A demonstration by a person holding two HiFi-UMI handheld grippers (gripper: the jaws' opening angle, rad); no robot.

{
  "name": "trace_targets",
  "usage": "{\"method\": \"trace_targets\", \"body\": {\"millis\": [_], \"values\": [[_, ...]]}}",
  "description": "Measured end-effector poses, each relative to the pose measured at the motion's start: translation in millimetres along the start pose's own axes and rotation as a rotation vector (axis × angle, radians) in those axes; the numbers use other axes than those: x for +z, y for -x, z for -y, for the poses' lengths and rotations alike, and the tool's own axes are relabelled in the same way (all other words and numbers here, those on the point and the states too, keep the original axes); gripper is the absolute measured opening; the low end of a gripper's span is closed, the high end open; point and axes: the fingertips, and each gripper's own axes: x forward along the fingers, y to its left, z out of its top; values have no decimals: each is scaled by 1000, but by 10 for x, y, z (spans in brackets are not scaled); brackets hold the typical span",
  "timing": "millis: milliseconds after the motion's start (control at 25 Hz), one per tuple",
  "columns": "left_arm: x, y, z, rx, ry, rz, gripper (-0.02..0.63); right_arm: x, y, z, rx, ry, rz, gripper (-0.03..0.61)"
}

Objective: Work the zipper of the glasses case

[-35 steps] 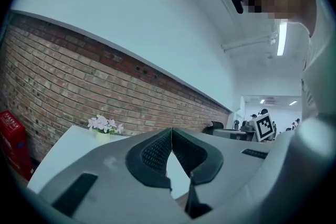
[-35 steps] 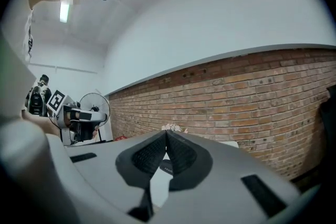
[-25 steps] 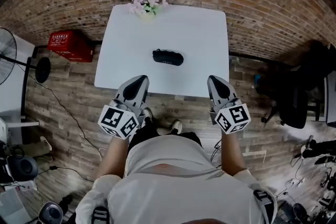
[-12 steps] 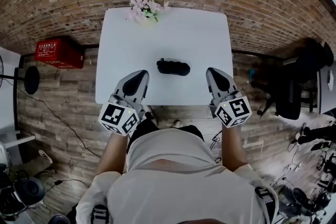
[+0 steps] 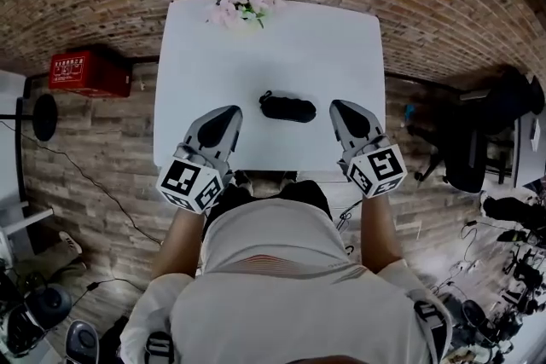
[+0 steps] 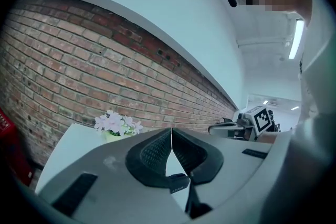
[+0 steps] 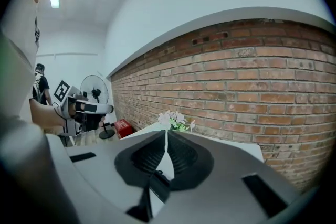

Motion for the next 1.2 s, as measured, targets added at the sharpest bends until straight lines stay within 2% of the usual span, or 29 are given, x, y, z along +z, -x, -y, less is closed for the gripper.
{"method": "trace_targets", "body": {"millis": [200, 400, 520, 800, 1040, 1120, 1200], "values": [[-103, -56, 23, 59, 41, -6, 18, -304, -250, -16, 169, 107, -165, 202], [-185, -47, -17, 124, 64, -9, 18, -919, -558, -156, 385, 224, -396, 412], [-291, -15, -34, 157, 79, -26, 18, -1382, -770, -166, 451, 309, -528, 465], [-492, 57, -59, 201, 114, -55, 18, -2093, -1127, -110, 532, 363, -708, 491], [-561, 100, -160, 221, 135, -64, 18, -2441, -1231, -158, 588, 448, -809, 492], [-575, 115, -177, 225, 138, -66, 18, -2489, -1237, -174, 595, 470, -821, 489], [-588, 127, -186, 226, 142, -69, 18, -2510, -1228, -192, 602, 478, -826, 441]]}}
